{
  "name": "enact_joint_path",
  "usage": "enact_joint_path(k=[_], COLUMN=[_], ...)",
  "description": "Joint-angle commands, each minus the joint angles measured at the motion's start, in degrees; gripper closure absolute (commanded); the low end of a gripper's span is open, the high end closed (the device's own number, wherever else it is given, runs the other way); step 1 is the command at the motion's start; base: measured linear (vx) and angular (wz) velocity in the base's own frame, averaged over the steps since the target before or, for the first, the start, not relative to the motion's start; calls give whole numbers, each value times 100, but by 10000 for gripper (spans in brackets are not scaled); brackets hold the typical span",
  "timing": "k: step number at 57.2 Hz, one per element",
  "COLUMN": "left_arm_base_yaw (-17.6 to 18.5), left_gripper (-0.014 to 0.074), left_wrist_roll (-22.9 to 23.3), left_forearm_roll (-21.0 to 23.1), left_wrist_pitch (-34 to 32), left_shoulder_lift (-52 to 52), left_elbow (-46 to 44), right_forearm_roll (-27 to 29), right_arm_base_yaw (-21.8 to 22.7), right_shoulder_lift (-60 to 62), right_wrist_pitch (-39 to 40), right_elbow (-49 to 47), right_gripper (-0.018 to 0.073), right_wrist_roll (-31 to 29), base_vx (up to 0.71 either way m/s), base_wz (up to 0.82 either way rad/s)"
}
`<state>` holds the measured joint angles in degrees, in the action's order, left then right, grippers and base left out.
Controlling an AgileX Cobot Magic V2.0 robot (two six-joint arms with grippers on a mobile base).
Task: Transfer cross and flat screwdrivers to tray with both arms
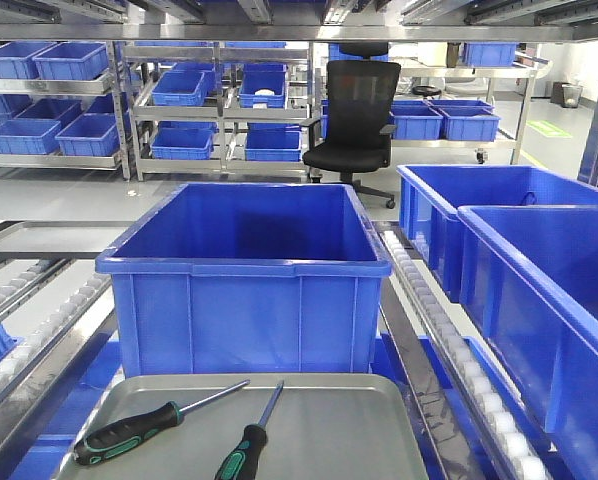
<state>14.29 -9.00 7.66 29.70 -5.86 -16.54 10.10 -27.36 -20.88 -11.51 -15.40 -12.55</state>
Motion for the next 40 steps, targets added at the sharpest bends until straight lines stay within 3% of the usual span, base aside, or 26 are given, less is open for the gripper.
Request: enact_joint_path(k=[1,11,15,40], left_arm_base_yaw=[-233,-829,-913,-913], left_gripper=[596,596,596,596], left_wrist_roll=[-55,412,580,580], left_forearm_roll=[-36,22,-165,-282], left_wrist_pitch=[-1014,-2402,-1967,-1984], left_shoulder_lift=[196,731,731,731], left_elbow=[337,1660,1658,1666], right_forearm_roll=[-49,-49,-49,-49], right_arm_base_yaw=[14,14,14,14], right_shoulder_lift=[-46,-54,-49,-57], right_wrist_pitch=[433,413,354,308], right_elbow=[-177,-177,-177,-177], right_gripper=[567,567,567,567], right_wrist_roll=[-6,-6,-6,-6], base_vx=[0,0,0,0], base_wz=[1,0,1,0])
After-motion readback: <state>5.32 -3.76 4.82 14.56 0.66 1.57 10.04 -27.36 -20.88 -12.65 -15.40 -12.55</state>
